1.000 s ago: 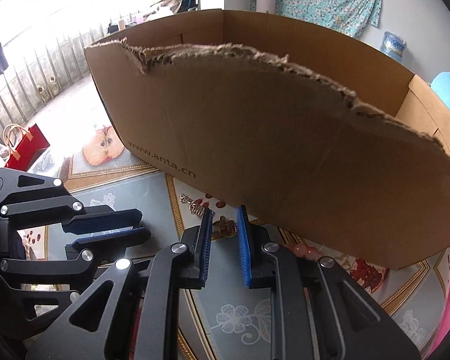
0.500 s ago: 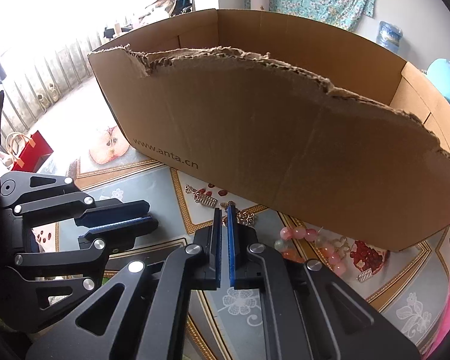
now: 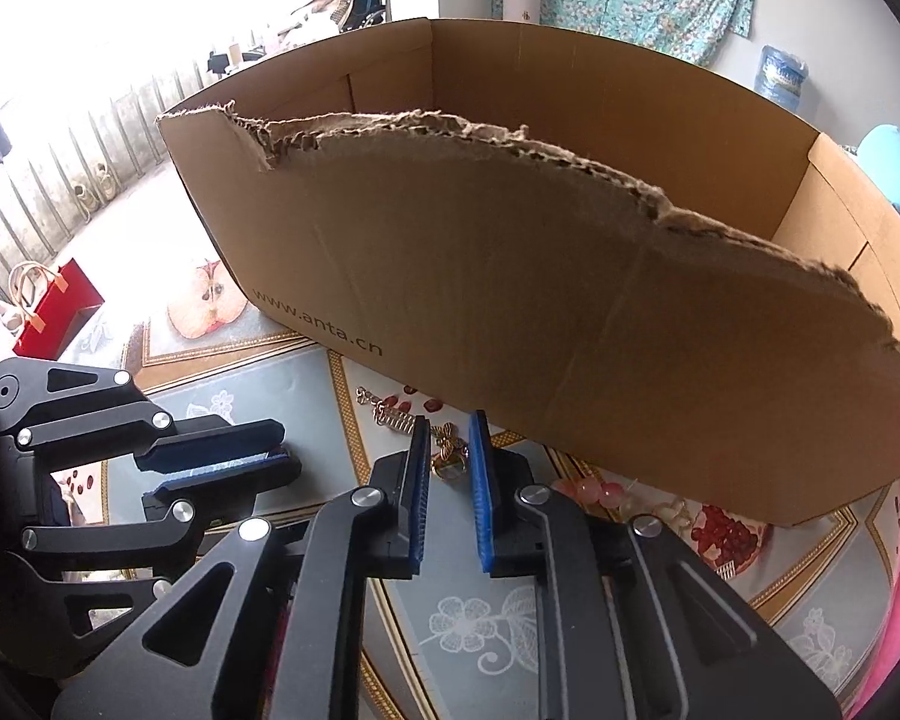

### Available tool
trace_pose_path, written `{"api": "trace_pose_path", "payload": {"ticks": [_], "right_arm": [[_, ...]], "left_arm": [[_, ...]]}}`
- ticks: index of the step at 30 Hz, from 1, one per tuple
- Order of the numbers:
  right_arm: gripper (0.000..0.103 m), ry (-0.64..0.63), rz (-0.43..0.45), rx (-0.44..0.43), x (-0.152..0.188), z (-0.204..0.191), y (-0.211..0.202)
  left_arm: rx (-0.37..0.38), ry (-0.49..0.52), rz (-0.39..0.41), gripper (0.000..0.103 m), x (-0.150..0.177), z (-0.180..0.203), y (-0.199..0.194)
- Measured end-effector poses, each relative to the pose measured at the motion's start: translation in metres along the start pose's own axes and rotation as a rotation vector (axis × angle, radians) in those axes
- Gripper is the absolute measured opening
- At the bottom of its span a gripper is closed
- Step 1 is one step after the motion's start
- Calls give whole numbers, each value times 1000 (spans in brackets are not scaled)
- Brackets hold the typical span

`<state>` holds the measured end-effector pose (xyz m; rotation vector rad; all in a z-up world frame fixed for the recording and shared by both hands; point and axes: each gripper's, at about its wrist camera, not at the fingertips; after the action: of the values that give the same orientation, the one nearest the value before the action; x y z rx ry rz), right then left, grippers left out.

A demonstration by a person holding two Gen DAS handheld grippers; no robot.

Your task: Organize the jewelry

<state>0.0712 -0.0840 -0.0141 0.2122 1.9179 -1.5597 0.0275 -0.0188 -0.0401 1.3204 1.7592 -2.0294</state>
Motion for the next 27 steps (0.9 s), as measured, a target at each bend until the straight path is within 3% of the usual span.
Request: {"api": "trace_pose_path", "payload": {"ticks": [6, 8, 13, 27], "right_arm": [[14, -38, -19, -3, -5, -3, 9], [8, -19, -23, -9, -7, -3, 10], [8, 20, -18, -24, 1, 9, 13], [8, 183, 45, -121, 16, 34, -31]], "left_arm": [[2, -4, -2, 10, -1, 0, 1], [1, -4, -2, 10, -1, 0, 1], [1, -3, -3, 10, -1, 0, 1], [5, -15, 0, 10, -1, -1, 2]]}}
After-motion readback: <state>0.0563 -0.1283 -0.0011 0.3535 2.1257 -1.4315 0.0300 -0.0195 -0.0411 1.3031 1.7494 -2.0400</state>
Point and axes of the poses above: each gripper's, at about its wrist camera, not at the fingertips, and y roughly the way its jaws point, z to its right, x to its underside, and after that the axes turned 6 degrees about y, right-handed
